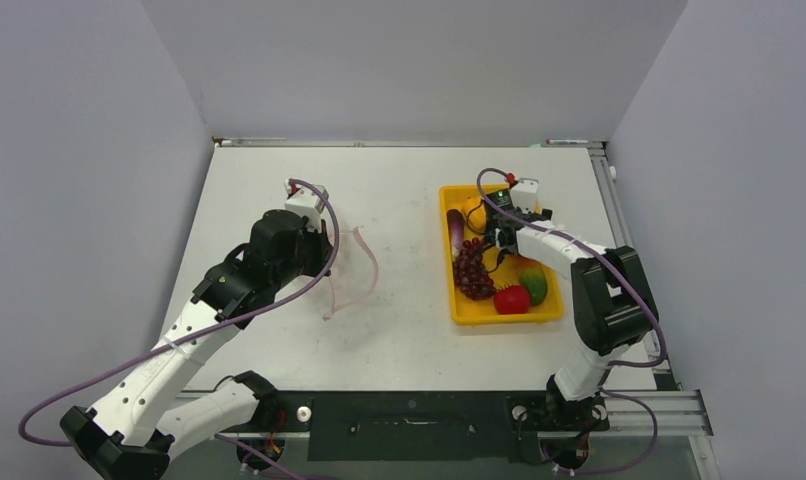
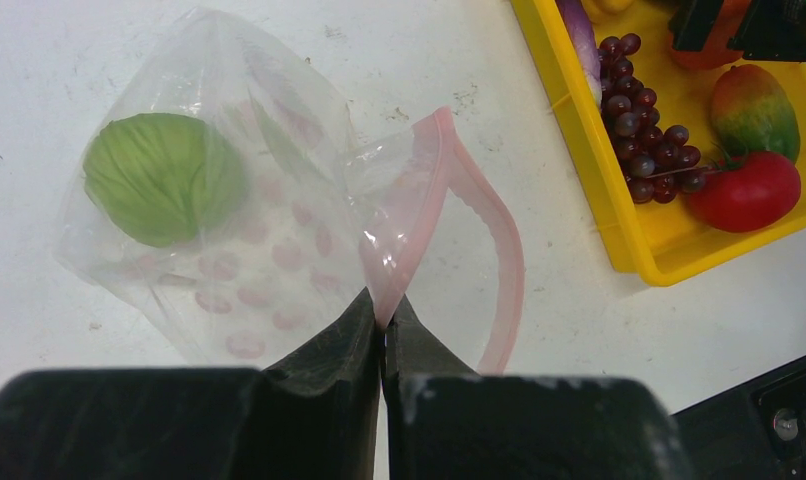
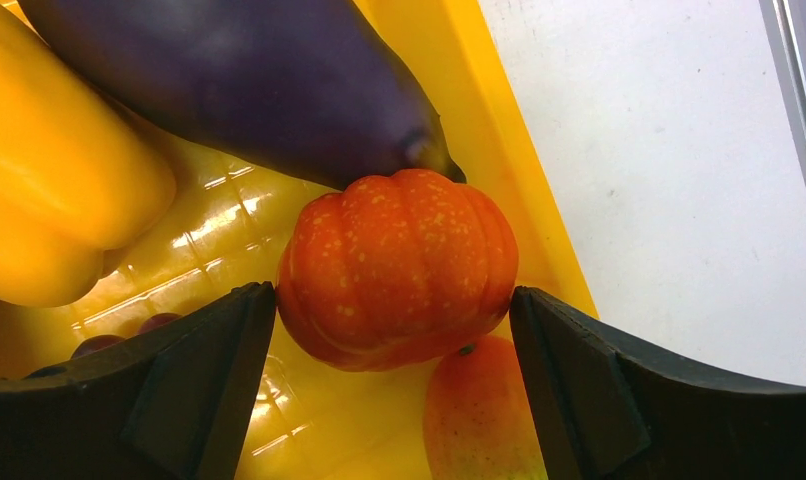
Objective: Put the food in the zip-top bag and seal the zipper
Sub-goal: Pick up the fake vegetable from the bin, then place the fake vegetable in the zipper food storage bag.
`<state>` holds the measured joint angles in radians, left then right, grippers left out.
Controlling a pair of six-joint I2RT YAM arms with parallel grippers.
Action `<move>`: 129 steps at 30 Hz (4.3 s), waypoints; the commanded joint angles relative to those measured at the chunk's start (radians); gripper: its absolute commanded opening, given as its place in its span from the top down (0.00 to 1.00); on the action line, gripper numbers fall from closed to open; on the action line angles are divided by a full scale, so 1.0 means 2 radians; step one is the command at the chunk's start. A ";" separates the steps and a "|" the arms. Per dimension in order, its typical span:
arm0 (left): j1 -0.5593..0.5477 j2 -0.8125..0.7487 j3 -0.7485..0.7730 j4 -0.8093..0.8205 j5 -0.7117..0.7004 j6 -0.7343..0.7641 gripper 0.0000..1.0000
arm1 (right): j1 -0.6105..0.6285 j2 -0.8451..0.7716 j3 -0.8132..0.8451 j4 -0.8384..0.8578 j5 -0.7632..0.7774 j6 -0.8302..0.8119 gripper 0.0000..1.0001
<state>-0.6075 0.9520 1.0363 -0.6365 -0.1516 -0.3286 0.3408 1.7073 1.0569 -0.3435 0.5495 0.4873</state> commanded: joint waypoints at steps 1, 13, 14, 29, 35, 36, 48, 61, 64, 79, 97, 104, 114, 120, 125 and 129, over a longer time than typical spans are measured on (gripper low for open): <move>0.002 -0.005 0.003 0.028 0.008 0.004 0.99 | -0.004 0.004 0.018 0.015 0.006 0.005 0.10; 0.002 -0.003 0.003 0.027 0.006 0.003 1.00 | -0.004 0.017 0.007 0.026 0.007 0.006 0.04; 0.002 -0.003 0.004 0.027 0.006 0.003 1.00 | -0.004 0.017 0.006 0.027 0.008 0.005 0.03; 0.002 -0.004 0.004 0.027 0.006 0.004 1.00 | -0.004 -0.029 -0.012 0.030 -0.007 -0.006 0.53; 0.002 -0.005 0.003 0.027 0.006 0.004 1.00 | 0.000 -0.069 -0.018 0.029 -0.028 -0.013 0.64; 0.002 -0.005 0.004 0.027 0.006 0.004 1.00 | 0.003 -0.077 -0.019 0.028 -0.032 -0.014 0.65; 0.003 -0.004 0.004 0.027 0.006 0.003 1.00 | 0.021 -0.196 -0.030 0.050 -0.244 -0.062 0.66; 0.002 -0.002 0.004 0.027 0.004 0.003 1.00 | 0.100 -0.276 -0.019 0.080 -0.413 -0.095 0.67; 0.002 -0.002 0.004 0.028 0.005 0.003 1.00 | 0.106 -0.283 -0.021 0.092 -0.459 -0.093 0.67; 0.002 0.000 0.004 0.028 0.008 0.003 1.00 | 0.217 -0.252 0.009 0.129 -0.512 -0.108 0.64; 0.002 0.003 0.004 0.028 0.013 0.005 1.00 | 0.309 -0.151 0.063 0.136 -0.446 -0.135 0.63; 0.002 0.003 0.005 0.028 0.016 0.005 1.00 | 0.321 -0.119 0.079 0.131 -0.401 -0.134 0.62; 0.003 0.004 0.004 0.029 0.017 0.005 1.00 | 0.350 -0.070 0.120 0.101 -0.315 -0.135 0.53; 0.002 0.004 0.004 0.028 0.016 0.005 1.00 | 0.363 -0.055 0.130 0.098 -0.283 -0.134 0.27; 0.002 0.005 0.004 0.028 0.015 0.005 1.00 | 0.365 -0.061 0.129 0.099 -0.282 -0.133 0.11; 0.002 0.005 0.005 0.028 0.015 0.005 1.00 | 0.365 -0.070 0.125 0.100 -0.282 -0.133 0.03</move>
<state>-0.6067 0.9600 1.0363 -0.6319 -0.1280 -0.3279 1.0676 1.6062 1.2728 -0.1764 -0.0418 0.2234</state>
